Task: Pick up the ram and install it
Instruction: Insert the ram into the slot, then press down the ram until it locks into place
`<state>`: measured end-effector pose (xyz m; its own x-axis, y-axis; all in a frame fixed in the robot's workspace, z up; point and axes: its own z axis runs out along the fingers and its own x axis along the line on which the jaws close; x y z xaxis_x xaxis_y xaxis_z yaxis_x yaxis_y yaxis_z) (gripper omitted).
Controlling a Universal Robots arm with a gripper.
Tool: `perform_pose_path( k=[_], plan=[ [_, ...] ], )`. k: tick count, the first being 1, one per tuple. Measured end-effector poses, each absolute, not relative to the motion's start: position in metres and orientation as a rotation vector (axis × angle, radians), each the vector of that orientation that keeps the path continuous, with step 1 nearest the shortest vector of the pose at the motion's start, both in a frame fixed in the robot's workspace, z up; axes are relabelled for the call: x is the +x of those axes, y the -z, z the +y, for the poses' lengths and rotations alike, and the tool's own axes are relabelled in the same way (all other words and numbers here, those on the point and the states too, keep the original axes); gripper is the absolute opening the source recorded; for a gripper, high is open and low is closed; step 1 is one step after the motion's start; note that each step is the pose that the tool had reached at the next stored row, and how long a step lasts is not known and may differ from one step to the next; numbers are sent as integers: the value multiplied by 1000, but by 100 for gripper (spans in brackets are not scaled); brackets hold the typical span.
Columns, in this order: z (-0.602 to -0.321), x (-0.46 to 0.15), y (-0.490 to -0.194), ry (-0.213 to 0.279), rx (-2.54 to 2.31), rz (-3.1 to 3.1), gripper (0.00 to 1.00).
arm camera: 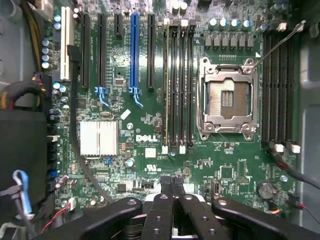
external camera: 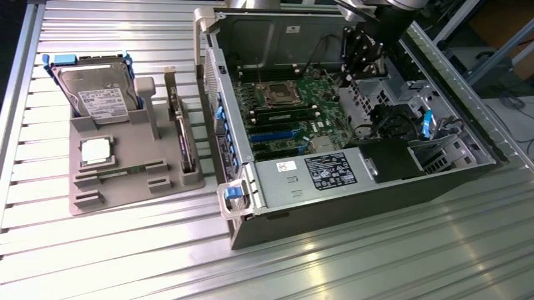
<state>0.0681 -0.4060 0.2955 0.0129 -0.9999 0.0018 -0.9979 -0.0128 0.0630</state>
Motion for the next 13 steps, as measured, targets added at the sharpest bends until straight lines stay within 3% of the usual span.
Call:
perform_pose_path(
  k=[13],
  plan=[
    [-406, 51, -292, 67, 2202, -2174, 11]
  ],
)
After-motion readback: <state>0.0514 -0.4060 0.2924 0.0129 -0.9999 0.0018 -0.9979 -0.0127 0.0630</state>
